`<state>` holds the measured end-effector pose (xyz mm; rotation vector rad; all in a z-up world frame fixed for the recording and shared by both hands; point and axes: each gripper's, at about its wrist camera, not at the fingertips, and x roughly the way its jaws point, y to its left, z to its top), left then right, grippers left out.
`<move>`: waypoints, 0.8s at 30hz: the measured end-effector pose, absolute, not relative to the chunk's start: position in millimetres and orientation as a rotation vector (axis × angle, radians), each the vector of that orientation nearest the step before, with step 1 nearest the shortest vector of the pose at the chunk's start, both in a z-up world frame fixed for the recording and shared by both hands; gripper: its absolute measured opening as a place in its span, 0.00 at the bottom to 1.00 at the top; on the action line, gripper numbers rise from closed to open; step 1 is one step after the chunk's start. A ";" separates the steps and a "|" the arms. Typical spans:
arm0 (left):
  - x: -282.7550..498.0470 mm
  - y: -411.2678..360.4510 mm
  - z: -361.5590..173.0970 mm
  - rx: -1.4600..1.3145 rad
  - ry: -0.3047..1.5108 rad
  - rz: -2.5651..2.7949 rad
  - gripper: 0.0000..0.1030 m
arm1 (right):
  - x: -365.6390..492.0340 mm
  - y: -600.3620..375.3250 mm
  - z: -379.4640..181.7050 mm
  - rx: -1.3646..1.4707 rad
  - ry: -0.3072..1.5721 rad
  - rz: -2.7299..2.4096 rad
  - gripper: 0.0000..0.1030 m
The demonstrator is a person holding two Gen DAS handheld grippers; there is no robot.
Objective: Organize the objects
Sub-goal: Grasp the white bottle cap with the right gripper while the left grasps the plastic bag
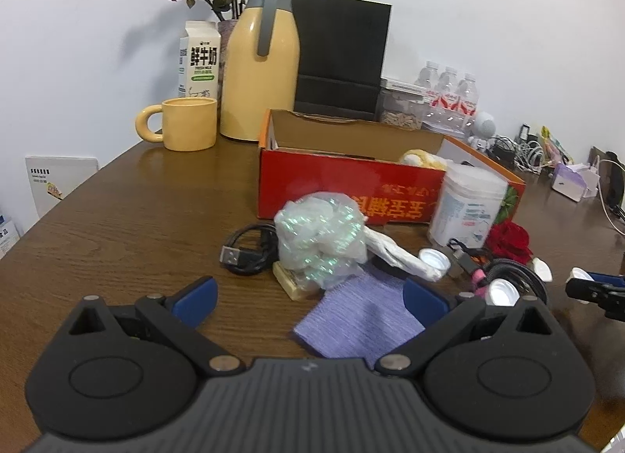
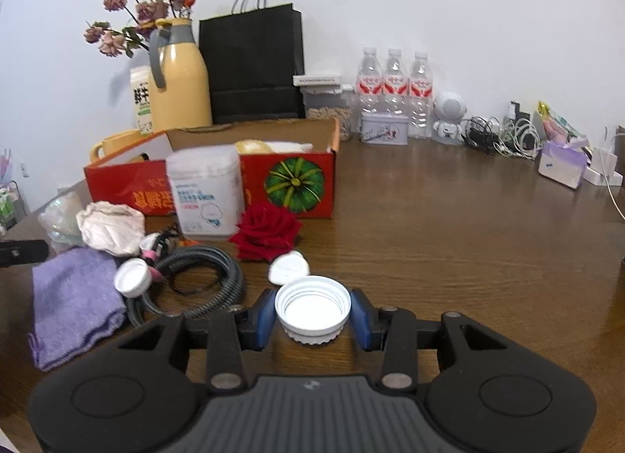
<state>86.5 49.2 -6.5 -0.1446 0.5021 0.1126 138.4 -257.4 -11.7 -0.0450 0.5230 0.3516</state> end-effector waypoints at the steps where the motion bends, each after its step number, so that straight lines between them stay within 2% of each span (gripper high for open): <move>1: 88.7 50.2 -5.6 -0.142 0.501 0.115 1.00 | 138.0 -255.4 -10.1 -0.045 0.518 0.360 0.38; 18: 130.2 55.2 1.2 -0.090 0.492 0.111 1.00 | 132.4 -211.5 6.9 -0.078 0.472 0.436 0.38; 21: 131.7 55.1 0.6 -0.091 0.494 0.103 0.92 | 133.6 -209.5 6.5 -0.081 0.477 0.432 0.38; 24: 130.3 55.2 0.5 -0.098 0.491 0.082 0.74 | 134.8 -206.6 6.5 -0.083 0.479 0.434 0.38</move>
